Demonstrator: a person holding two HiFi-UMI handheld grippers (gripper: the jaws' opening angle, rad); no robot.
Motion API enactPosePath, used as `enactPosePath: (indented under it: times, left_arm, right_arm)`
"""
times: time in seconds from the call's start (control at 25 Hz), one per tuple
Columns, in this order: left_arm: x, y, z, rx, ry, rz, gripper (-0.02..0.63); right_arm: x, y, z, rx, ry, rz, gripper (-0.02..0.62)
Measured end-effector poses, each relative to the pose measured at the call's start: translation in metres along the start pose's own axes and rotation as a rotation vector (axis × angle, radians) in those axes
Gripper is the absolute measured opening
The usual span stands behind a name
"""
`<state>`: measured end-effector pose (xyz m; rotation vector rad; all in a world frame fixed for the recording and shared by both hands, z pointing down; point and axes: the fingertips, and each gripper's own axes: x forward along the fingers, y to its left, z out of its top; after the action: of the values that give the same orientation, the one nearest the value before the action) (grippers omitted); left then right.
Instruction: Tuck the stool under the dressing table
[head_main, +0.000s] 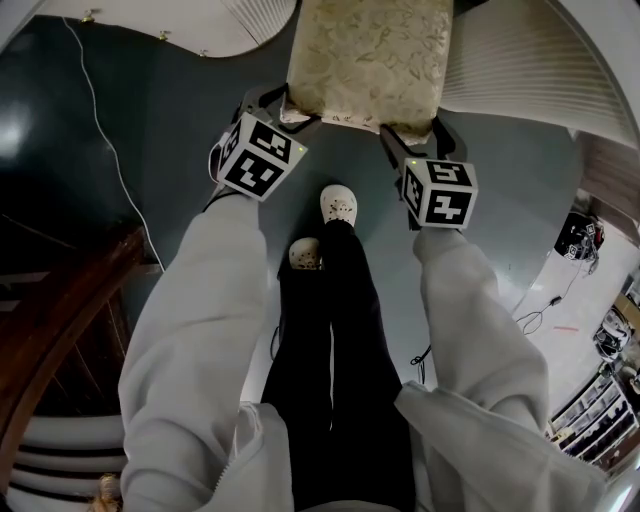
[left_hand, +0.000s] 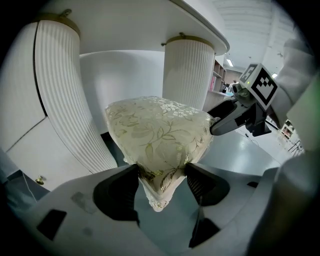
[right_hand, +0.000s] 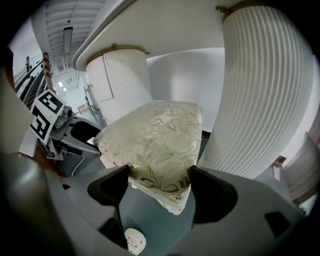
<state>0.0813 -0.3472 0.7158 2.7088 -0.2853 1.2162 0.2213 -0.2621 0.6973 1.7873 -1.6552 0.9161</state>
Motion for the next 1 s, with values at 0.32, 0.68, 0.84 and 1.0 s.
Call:
enactPosePath:
  times: [0.32,0.68,0.84,1.0]
  left_arm:
    - [0.004,0.005,0.002,-0.005,-0.092,0.021,0.305]
    - [0.01,0.019,0.015,-0.012,-0.158,0.038,0.302]
    - [0.021,0.041,0.033,-0.006,-0.154,0.033,0.299]
    - [0.029,0.043,0.027,0.007,-0.167,0.053,0.299]
  right_arm:
    - [0.008,-0.003,0.001,0.001,-0.068,-0.008,0.443]
    - [0.018,-0.011,0.015,0.003,-0.144,-0.01,0.442]
    - [0.033,-0.024,0.037,0.009,-0.141,-0.008,0.44]
    - [0.037,-0.025,0.033,0.0,-0.174,-0.026,0.44]
